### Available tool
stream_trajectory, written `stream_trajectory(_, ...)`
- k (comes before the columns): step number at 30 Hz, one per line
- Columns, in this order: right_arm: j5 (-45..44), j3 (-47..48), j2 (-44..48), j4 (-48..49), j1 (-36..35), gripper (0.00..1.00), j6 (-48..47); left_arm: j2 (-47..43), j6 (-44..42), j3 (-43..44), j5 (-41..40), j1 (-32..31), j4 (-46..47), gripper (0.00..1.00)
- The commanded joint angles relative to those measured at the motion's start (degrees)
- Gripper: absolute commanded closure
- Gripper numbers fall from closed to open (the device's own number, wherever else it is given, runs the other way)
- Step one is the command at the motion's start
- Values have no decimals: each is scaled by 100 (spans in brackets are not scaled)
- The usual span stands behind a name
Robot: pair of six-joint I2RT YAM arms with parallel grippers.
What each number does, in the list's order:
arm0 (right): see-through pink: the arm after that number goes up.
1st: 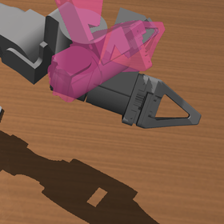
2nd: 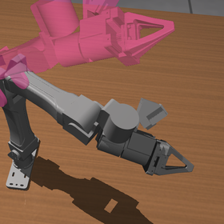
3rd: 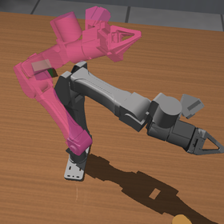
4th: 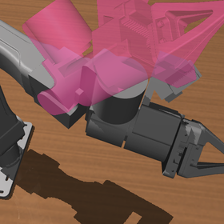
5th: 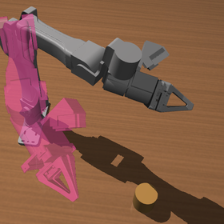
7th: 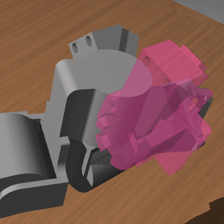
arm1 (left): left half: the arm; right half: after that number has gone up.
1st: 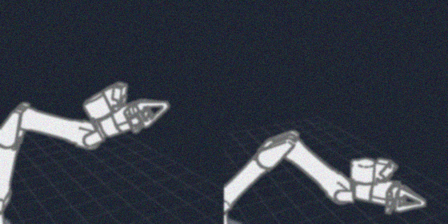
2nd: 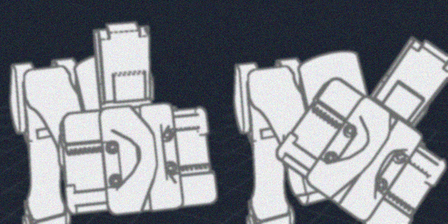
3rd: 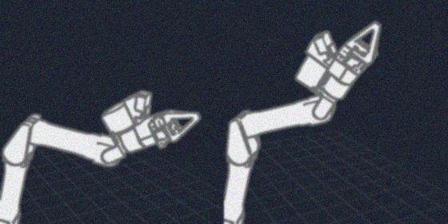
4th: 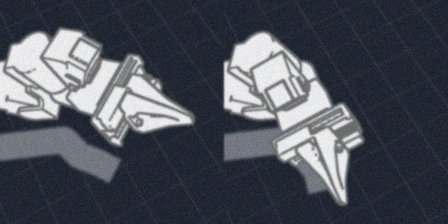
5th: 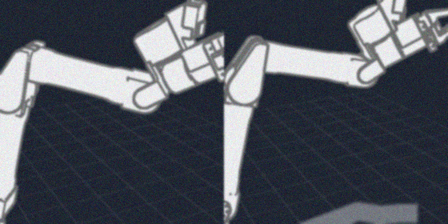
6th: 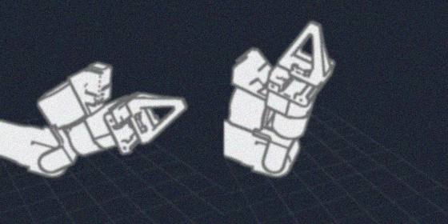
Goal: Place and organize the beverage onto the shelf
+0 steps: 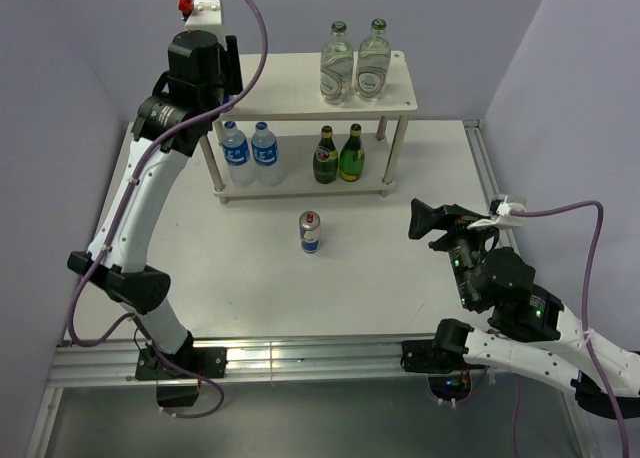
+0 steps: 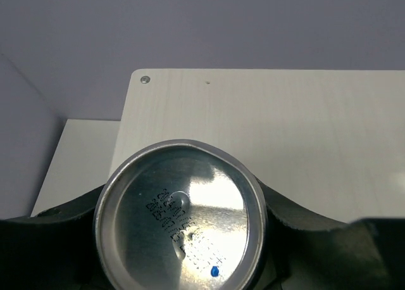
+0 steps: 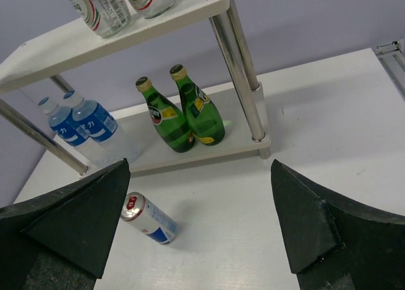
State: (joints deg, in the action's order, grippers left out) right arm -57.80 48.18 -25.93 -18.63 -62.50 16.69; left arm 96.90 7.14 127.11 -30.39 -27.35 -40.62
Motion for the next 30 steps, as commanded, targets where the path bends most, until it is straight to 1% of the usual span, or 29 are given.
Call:
stream_trajectory(1,-47,-63,62,70,-34,1,27,126,25,262,543,423,414,100)
stream_trajectory(4,-12,-98,123,88,-43,1,45,206,95,183,587,599,669,100)
stream_trajectory(6,-3,-107,132,70,-43,1,62,180,113,-36,640,678,862,100)
stream_trajectory(12,-21,-107,80,97,-34,2,63,294,183,-177,701,758,1065,100)
stream_trajectory(15,-12,-116,53,88,-34,2,63,277,209,-458,728,767,1275,100)
stream_trajectory(17,-29,-107,27,71,-34,2,80,259,209,-651,561,767,1416,99)
stream_trajectory(19,-29,-116,27,70,-34,2,80,250,174,-775,473,767,1513,92)
stream_trajectory(20,-30,-108,27,79,-43,2,72,250,157,-906,403,767,1565,84)
stream_trajectory(21,-30,-107,27,79,-34,2,80,233,156,-977,402,775,1670,78)
stream_trajectory(22,-30,-107,27,79,-34,1,63,206,156,-1047,420,775,1706,68)
stream_trajectory(23,-38,-99,18,79,-43,2,63,198,174,-1161,446,784,1750,48)
stream_trajectory(24,-47,-99,9,79,-43,2,63,180,183,-1206,455,784,1803,41)
stream_trajectory(25,-47,-99,9,79,-34,2,71,154,183,-1250,481,784,1821,31)
stream_trajectory(27,-56,-107,1,62,-43,2,80,145,192,-1303,499,784,1821,26)
stream_trajectory(30,-47,-107,9,70,-34,2,80,145,139,-1311,543,784,1786,24)
